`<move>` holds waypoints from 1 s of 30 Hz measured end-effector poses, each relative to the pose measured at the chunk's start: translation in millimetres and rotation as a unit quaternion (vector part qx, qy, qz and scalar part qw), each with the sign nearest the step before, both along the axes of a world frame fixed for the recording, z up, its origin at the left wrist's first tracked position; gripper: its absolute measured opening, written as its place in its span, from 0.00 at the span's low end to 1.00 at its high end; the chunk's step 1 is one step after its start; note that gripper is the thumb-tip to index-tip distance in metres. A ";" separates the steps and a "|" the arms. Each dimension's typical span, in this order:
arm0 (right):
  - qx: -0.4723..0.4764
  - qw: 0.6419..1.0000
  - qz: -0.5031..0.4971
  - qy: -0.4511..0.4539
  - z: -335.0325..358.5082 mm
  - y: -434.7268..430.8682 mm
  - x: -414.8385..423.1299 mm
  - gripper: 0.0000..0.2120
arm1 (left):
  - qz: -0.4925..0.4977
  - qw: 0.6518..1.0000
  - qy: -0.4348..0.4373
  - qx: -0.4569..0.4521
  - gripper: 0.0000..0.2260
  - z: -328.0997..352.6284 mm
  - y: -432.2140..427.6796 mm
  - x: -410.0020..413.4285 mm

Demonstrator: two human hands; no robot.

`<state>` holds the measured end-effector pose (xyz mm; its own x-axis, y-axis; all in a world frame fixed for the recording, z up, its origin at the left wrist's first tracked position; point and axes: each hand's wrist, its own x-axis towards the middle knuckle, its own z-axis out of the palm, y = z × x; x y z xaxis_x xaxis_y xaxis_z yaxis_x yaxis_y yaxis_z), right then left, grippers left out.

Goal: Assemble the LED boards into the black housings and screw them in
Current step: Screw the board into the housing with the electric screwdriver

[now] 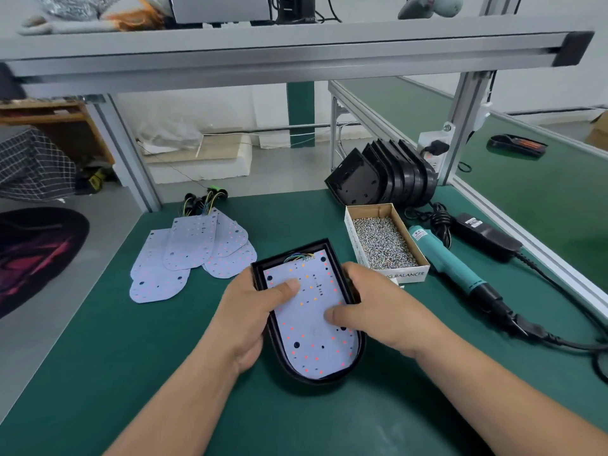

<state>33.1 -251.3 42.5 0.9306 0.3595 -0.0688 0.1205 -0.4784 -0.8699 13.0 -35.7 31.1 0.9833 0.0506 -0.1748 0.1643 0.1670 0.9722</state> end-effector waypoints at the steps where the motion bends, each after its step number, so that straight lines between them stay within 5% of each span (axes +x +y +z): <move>1: 0.014 1.000 -0.003 0.012 -0.4 -1.2 0.8 0.19 | -0.013 1.000 0.004 0.012 0.15 -1.2 -0.1 0.4; 6: -0.029 0.999 0.043 0.013 9.0 -10.2 2.1 0.08 | -0.016 0.998 0.008 0.064 0.22 -6.9 -3.2 6.6; 8: -0.040 0.999 0.025 -0.009 20.9 -25.6 6.4 0.11 | -0.005 0.996 -0.001 0.091 0.28 -6.6 -4.7 11.2; 10: -0.066 0.991 -0.065 -0.096 33.3 -50.6 13.2 0.10 | -0.001 0.990 -0.011 0.142 0.29 -5.1 -7.6 12.0; 13: -0.192 0.926 -0.236 -0.225 42.0 -99.6 23.6 0.05 | -0.013 0.974 -0.021 0.225 0.24 -2.4 -12.2 11.5; 17: -0.396 0.875 -0.251 -0.122 28.3 -147.0 33.5 0.28 | -0.044 0.916 -0.018 0.399 0.26 1.7 -12.9 13.8; 20: -0.431 0.876 -0.209 -0.059 16.3 -148.9 33.7 0.25 | -0.050 0.903 -0.001 0.427 0.40 2.3 -11.5 12.7; 25: -0.380 0.902 -0.200 -0.046 11.8 -147.6 37.9 0.21 | -0.037 0.913 -0.017 0.407 0.41 4.3 -10.0 7.4; 30: -0.104 0.969 -0.225 -0.001 11.9 -159.5 35.3 0.22 | 0.005 0.867 -0.032 0.496 0.36 8.8 -2.1 7.3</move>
<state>68.4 -410.7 54.4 0.9902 -0.1034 -0.0943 -0.1391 -0.6486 -0.7483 20.3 -37.9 39.9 0.9880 0.1534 0.0155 0.1074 -0.7568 0.6448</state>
